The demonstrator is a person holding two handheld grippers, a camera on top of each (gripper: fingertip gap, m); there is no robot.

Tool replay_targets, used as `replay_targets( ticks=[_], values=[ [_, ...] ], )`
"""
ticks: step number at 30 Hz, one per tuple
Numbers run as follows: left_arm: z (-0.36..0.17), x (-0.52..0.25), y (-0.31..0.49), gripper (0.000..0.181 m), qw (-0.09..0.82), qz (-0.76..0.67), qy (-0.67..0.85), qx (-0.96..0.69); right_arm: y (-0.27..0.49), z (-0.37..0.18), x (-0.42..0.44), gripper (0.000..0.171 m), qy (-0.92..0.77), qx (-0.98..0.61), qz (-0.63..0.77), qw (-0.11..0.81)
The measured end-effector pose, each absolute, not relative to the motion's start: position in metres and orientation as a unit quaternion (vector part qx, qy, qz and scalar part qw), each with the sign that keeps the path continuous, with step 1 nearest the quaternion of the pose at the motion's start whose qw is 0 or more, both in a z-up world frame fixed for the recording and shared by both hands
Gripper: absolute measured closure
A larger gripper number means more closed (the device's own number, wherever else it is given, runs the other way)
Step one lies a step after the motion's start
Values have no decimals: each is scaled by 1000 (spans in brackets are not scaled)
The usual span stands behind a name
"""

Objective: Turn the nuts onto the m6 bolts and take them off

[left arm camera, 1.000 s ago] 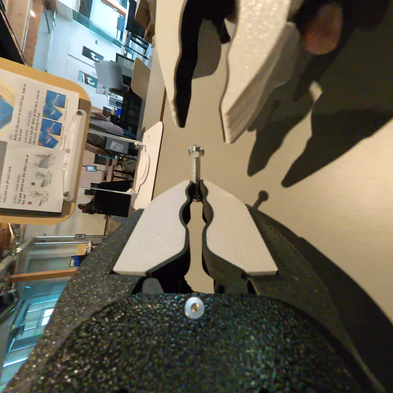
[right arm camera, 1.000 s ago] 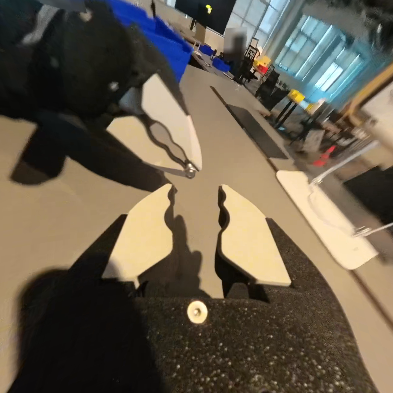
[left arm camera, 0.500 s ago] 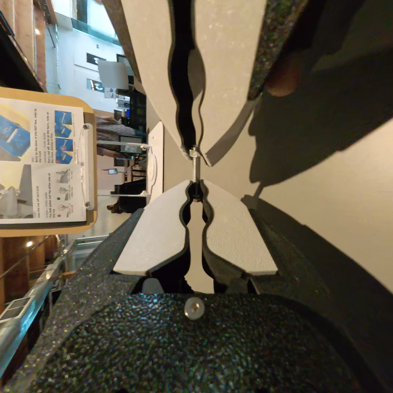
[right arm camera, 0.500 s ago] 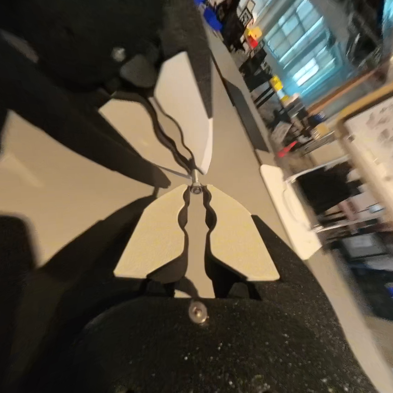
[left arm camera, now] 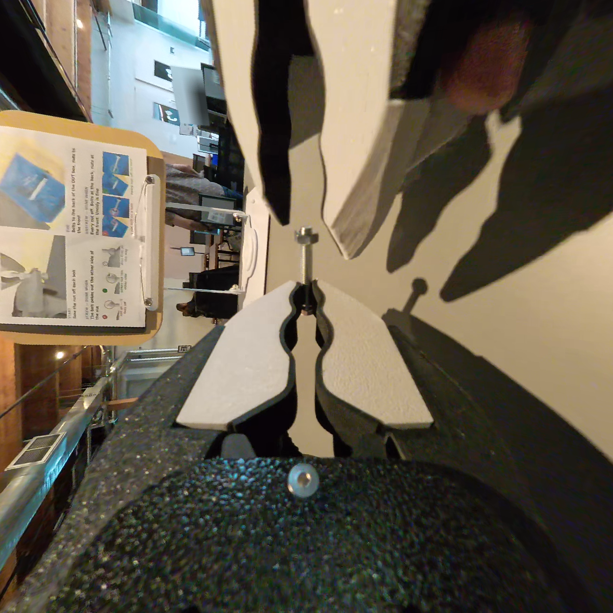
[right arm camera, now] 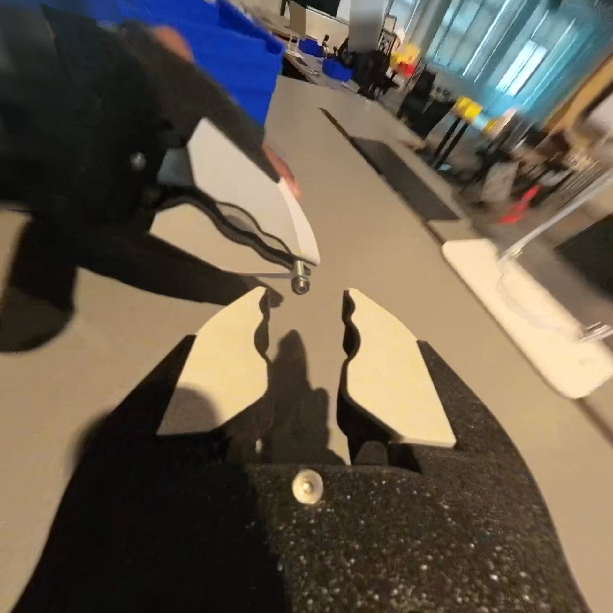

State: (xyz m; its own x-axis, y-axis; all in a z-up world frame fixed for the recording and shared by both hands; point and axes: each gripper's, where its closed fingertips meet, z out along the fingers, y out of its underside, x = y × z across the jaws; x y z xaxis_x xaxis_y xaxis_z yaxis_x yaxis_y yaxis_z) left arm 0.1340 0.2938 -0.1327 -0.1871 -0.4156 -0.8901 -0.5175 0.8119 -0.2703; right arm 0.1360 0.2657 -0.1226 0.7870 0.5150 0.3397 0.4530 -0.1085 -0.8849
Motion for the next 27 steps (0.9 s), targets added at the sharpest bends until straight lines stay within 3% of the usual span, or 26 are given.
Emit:
replay_targets(
  ticks=[4, 12, 14, 16, 21, 23, 27],
  values=[
    [-142, 133, 297, 175, 543, 39, 778, -313, 267, -129, 133, 132, -393, -708, -71, 583],
    [-151, 133, 293, 175, 523, 18, 792, -314, 270, -136, 131, 145, -406, -711, -61, 571],
    [-153, 133, 293, 175, 522, 17, 793, -314, 270, -139, 129, 158, -414, -711, -68, 564],
    [-153, 133, 294, 175, 525, 24, 791, -313, 272, -140, 130, 160, -402, -724, -63, 557],
    [-148, 135, 299, 175, 542, 16, 774, -328, 275, -135, 129, 160, -215, -810, 165, 519],
    [-148, 138, 299, 175, 548, 4, 763, -342, 274, -132, 130, 157, -192, -809, 215, 513],
    [-151, 142, 299, 175, 551, -16, 755, -356, 271, -129, 136, 127, -235, -790, 164, 542]
  ],
)
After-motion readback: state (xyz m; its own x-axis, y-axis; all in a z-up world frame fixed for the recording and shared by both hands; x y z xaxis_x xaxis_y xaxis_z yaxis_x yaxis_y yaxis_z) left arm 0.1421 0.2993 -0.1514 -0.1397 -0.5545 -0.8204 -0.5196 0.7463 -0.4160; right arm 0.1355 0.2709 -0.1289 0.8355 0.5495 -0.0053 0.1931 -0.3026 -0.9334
